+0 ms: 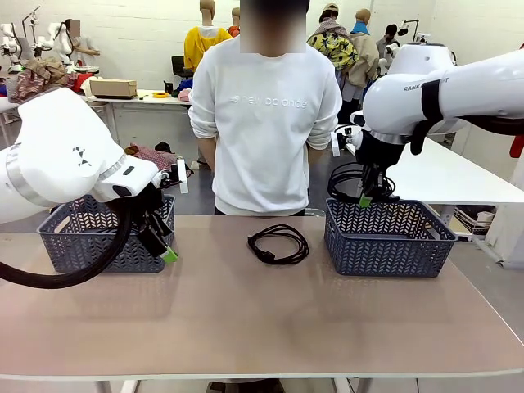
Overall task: Organize the cables according to human instructions.
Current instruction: Pick up a bundle of cables and place it in the basket indicated by the human.
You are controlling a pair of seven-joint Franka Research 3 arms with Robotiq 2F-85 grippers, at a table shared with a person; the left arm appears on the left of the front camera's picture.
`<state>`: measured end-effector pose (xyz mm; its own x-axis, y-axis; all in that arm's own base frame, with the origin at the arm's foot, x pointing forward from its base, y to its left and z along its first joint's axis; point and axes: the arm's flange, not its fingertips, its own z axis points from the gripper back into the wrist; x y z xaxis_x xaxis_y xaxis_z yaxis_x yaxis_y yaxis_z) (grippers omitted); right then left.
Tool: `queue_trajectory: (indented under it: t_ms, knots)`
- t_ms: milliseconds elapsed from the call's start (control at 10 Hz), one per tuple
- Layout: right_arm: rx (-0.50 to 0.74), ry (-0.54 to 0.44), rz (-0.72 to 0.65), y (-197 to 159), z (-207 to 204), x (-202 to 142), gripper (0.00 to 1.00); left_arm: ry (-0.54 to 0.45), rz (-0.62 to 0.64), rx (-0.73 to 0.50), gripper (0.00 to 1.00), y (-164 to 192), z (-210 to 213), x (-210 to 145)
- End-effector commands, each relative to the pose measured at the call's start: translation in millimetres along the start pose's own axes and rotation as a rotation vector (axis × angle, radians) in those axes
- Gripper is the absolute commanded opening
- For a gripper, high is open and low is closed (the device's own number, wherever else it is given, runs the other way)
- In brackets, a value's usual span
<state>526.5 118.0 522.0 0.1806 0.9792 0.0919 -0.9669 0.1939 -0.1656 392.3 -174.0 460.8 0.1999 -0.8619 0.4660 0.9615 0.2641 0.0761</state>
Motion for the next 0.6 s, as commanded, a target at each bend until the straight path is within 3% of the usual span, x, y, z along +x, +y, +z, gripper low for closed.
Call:
queue_trajectory:
  t_ms: [0, 500]
  knots:
    - [0.000, 0.000, 0.002, 0, 0, 1, 0.13, -0.001, 0.002, -0.005, 1.00, 0, 1, 0]
    - [0.012, 0.019, 0.061, -10, -36, -56, 0.13, -0.001, 0.002, -0.005, 1.00, 0, 1, 0]
